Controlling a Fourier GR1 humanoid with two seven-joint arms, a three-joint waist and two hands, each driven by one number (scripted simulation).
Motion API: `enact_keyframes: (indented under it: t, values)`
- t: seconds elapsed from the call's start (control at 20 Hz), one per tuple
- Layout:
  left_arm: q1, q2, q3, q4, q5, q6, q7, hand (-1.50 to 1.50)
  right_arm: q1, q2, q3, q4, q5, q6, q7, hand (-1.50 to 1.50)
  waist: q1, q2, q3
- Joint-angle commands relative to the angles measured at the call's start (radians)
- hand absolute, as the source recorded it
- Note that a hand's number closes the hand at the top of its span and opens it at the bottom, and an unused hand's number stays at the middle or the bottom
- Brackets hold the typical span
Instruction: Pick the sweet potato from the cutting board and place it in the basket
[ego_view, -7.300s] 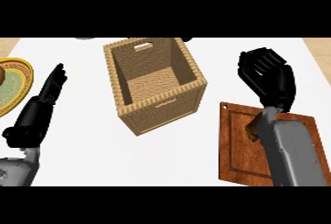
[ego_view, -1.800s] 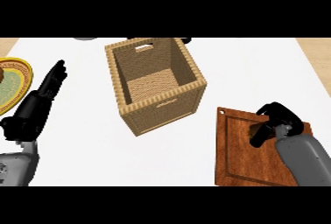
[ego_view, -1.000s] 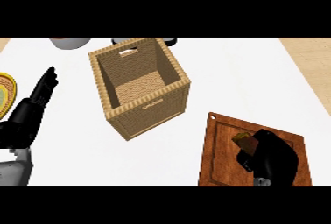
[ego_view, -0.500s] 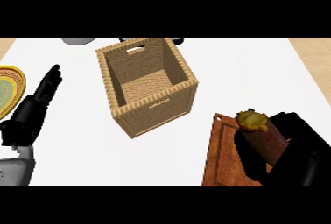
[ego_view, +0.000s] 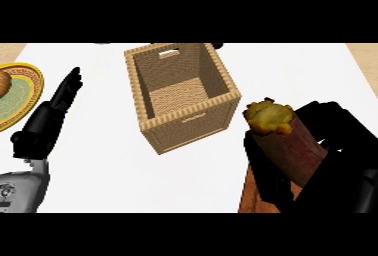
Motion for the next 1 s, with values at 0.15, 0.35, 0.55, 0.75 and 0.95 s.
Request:
enact_keyframes:
  t: [0.15,0.35,0.55,0.75,0.95]
  values:
    - [-0.034,-0.01,-0.017,0.02,0.001,-0.017,-0.01,0.0,-0.236,0.011,-0.13,0.176,-0.154,0.082,0.25,1.5,0.042,0.013,0.0]
    - [-0.072,-0.021,-0.028,0.031,-0.003,-0.016,0.004,0.0,-0.347,0.011,-0.237,0.291,-0.223,0.051,0.25,1.5,0.055,0.016,0.001]
    - [-0.07,-0.026,-0.026,0.046,0.007,-0.025,-0.006,0.0,-0.464,0.011,-0.347,0.416,-0.328,0.088,0.25,1.5,0.071,0.015,0.001]
    - [-0.072,-0.027,-0.042,0.032,-0.012,-0.021,-0.003,0.0,-0.518,0.011,-0.427,0.57,-0.403,0.06,0.25,1.5,0.084,0.016,0.002]
    - [-0.114,-0.028,-0.027,0.051,0.002,-0.026,0.019,0.0,-0.558,0.011,-0.491,0.693,-0.44,0.054,0.25,1.5,0.067,0.014,0.002]
